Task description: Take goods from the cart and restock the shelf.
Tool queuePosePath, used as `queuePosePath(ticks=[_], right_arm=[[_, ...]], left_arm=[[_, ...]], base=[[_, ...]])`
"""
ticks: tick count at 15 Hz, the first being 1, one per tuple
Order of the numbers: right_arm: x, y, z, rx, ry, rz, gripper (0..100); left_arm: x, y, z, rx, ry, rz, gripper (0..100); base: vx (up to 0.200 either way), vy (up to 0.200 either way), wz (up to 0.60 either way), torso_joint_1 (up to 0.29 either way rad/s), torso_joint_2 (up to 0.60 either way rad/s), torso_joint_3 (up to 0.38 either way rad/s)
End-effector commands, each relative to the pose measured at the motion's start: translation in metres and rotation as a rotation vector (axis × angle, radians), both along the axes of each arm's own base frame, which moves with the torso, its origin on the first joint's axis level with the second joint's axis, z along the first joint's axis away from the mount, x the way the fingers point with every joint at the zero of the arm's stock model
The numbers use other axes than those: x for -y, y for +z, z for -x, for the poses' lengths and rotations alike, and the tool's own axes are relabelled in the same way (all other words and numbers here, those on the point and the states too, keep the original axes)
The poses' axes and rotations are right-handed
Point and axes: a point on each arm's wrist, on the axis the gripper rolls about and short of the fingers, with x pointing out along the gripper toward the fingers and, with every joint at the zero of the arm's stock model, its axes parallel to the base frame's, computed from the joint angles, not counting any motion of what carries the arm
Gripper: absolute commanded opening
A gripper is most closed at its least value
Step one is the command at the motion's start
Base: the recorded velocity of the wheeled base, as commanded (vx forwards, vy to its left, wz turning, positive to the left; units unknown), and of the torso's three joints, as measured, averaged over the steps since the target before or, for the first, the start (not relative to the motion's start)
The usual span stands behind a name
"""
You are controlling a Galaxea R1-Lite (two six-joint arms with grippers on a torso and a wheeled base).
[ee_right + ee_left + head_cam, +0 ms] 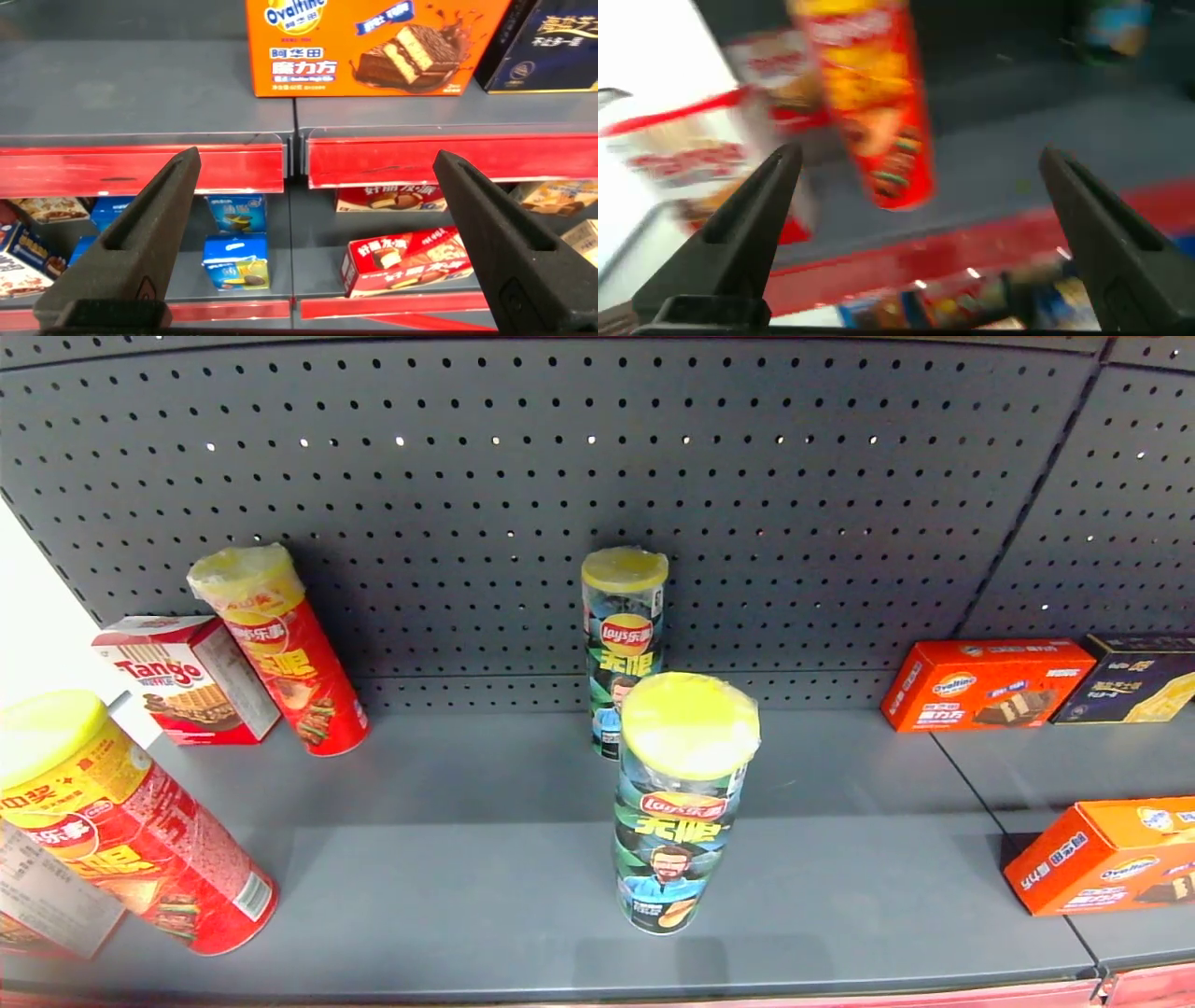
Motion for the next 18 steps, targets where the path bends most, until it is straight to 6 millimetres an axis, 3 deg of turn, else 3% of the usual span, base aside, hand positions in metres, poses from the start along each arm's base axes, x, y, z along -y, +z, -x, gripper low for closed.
queuePosePath(ticks=[1, 6, 8, 10, 13, 18], right_arm=[[0.000, 0.000, 0.000, -0.001, 0.000, 0.000, 100], [0.000, 0.000, 0.000, -0.001, 0.000, 0.000, 100], [0.000, 0.000, 0.000, -0.002, 0.000, 0.000, 100], [0.000, 0.000, 0.000, -0.001, 0.000, 0.000, 100], [0.000, 0.000, 0.000, -0.001, 0.000, 0.000, 100], [0.000, 0.000, 0.000, -0.004, 0.008, 0.006, 100]], left_arm=[[0.001, -0.007, 0.000, -0.057, -0.065, -0.009, 100], [0.002, -0.012, 0.000, -0.136, -0.108, 0.105, 100], [-0.003, -0.016, -0.001, -0.162, 0.112, 0.122, 100], [-0.004, -0.018, -0.001, -0.177, 0.174, 0.146, 100], [-0.001, -0.017, -0.001, -0.183, 0.044, 0.135, 100], [-0.001, -0.017, -0.001, -0.183, 0.045, 0.135, 100]], base=[[0.000, 0.000, 0.00, 0.000, 0.00, 0.000], [0.000, 0.000, 0.00, 0.000, 0.00, 0.000], [0.000, 0.000, 0.00, 0.000, 0.00, 0.000], [0.000, 0.000, 0.00, 0.000, 0.00, 0.000], [0.000, 0.000, 0.00, 0.000, 0.00, 0.000], [0.000, 0.000, 0.00, 0.000, 0.00, 0.000]])
